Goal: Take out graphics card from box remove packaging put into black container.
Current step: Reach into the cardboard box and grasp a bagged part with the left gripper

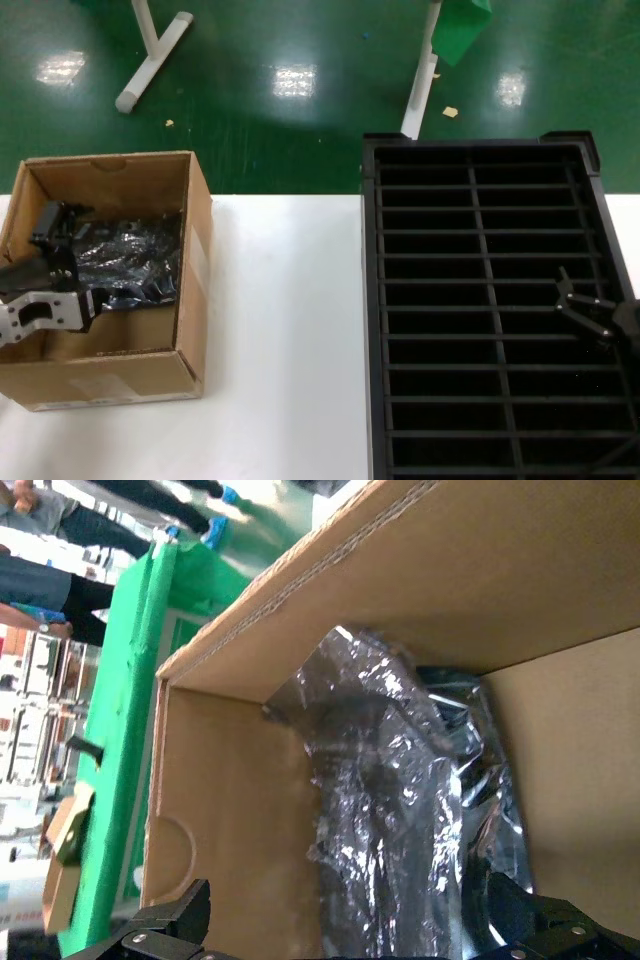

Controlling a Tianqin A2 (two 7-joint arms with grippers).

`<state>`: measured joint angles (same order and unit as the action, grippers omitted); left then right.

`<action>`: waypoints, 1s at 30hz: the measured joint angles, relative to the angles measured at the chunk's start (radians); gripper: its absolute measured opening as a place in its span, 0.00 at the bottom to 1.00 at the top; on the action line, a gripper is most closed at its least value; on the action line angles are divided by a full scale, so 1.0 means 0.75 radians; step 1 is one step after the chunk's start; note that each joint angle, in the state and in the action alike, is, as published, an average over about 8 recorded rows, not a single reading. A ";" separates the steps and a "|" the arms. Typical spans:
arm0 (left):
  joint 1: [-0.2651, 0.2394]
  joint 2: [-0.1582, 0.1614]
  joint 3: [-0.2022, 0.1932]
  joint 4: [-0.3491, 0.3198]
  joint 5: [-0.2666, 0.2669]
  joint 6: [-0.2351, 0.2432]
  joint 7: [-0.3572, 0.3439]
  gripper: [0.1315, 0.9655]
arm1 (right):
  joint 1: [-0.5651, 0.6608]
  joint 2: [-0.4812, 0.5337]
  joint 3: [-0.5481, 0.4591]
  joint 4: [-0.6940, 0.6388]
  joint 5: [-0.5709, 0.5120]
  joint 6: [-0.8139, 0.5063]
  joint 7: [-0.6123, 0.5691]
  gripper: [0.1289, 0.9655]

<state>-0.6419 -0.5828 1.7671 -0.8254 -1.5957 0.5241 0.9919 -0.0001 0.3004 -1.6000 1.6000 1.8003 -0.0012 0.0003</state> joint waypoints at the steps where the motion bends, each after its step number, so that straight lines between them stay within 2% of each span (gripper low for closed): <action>1: 0.003 0.002 0.004 -0.005 0.008 -0.018 -0.013 1.00 | 0.000 0.000 0.000 0.000 0.000 0.000 0.000 1.00; 5: 0.010 0.018 0.009 -0.017 0.021 -0.071 -0.037 1.00 | 0.000 0.000 0.000 0.000 0.000 0.000 0.000 1.00; 9: 0.007 0.047 -0.003 0.008 0.001 -0.093 -0.001 1.00 | 0.000 0.000 0.000 0.000 0.000 0.000 0.000 1.00; 21: -0.030 0.125 -0.070 0.153 -0.087 -0.084 0.189 0.99 | 0.000 0.000 0.000 0.000 0.000 0.000 0.000 1.00; 30: -0.031 0.141 -0.080 0.158 -0.103 -0.078 0.213 0.97 | 0.000 0.000 0.000 0.000 0.000 0.000 0.000 1.00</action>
<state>-0.6651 -0.4773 1.7072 -0.7068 -1.6728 0.4653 1.1516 -0.0001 0.3003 -1.6000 1.6000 1.8003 -0.0012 0.0003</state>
